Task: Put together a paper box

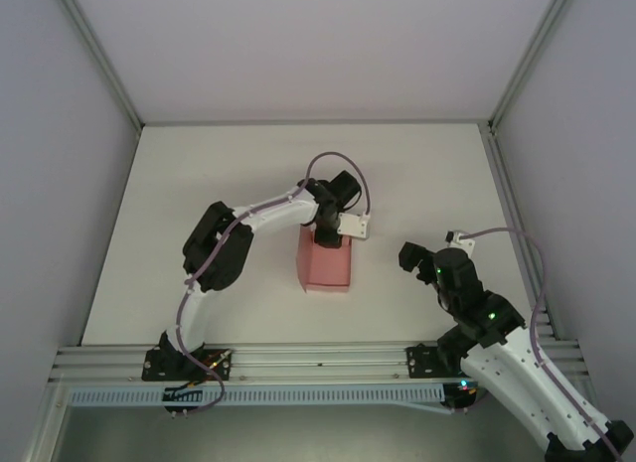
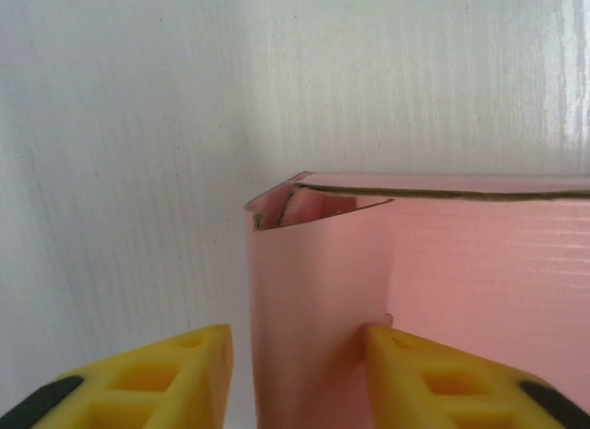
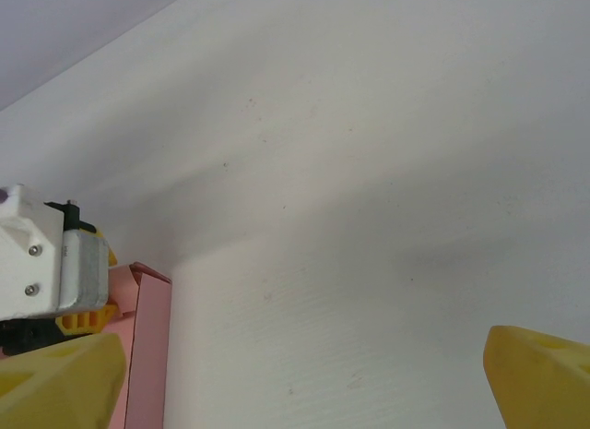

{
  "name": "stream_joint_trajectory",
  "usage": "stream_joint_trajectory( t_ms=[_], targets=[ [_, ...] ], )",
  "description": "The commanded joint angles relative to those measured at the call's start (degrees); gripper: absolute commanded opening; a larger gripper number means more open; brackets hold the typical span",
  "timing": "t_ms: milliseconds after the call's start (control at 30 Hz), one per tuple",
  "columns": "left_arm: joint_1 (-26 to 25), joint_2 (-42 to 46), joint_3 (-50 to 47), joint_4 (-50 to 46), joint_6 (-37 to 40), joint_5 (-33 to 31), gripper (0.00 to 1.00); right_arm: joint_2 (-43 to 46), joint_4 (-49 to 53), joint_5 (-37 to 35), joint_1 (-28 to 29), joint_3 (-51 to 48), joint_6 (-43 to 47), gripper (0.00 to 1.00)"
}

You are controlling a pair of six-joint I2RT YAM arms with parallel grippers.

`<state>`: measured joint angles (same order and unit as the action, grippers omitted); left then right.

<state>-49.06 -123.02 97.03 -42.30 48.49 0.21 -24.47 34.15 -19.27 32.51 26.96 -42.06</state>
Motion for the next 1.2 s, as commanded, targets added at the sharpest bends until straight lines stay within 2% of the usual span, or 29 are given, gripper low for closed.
stream_joint_trajectory(
  t_ms=[0, 33, 133, 167, 300, 433, 500, 633, 733, 833, 933, 1100, 1167],
  targets=[
    [1.0, -1.1, 0.8, -1.6, -0.2, 1.7, 0.34, -0.1, -1.3, 0.3, -0.3, -0.7, 0.4, 1.00],
    [1.1, -1.4, 0.4, -1.4, -0.3, 1.8, 0.31, -0.1, -1.5, 0.4, -0.3, -0.9, 0.3, 1.00],
    [1.4, -2.0, -0.2, 0.9, -2.4, 1.6, 0.01, -0.3, -2.4, 0.9, -0.4, -1.2, 0.2, 1.00],
    [1.7, -1.9, -0.5, 1.8, -3.4, 1.6, 0.00, -0.5, -2.6, 1.3, -0.4, -1.2, 0.2, 1.00],
    [2.5, 2.4, -4.4, 13.0, -10.2, -4.9, 0.00, -1.9, -4.1, 3.5, -0.4, -1.1, -0.1, 1.00],
    [2.7, 12.1, -12.5, 30.6, -18.2, -16.1, 0.00, -7.0, -10.7, 8.4, -0.4, -0.4, 0.7, 1.00],
    [2.7, 17.1, -15.2, 35.8, -24.2, -20.5, 0.00, -11.1, -14.4, 9.0, -0.3, 0.4, -0.6, 1.00],
    [2.5, 22.8, -16.2, 36.1, -37.8, -26.2, 0.00, -21.4, -24.3, 12.9, -0.3, 4.1, -0.5, 0.96],
    [2.3, 25.1, -17.6, 35.7, -44.7, -29.3, 0.00, -30.1, -27.0, 14.4, -0.3, 9.7, 0.9, 0.92],
    [1.7, 26.6, -19.8, 36.5, -46.0, -30.2, 0.00, -37.2, -26.6, 13.1, -0.3, 15.8, 3.1, 0.86],
    [1.3, 26.9, -20.3, 36.0, -47.5, -32.4, 0.00, -40.7, -26.4, 13.8, -0.3, 20.6, 4.8, 0.84],
    [1.1, 27.2, -20.3, 35.4, -50.4, -33.4, 0.00, -42.7, -29.1, 14.9, -0.3, 21.9, 5.1, 0.85],
    [1.1, 27.5, -20.3, 35.4, -51.3, -32.9, 0.00, -44.4, -29.1, 15.4, -0.3, 21.9, 4.3, 0.80]
  ],
)
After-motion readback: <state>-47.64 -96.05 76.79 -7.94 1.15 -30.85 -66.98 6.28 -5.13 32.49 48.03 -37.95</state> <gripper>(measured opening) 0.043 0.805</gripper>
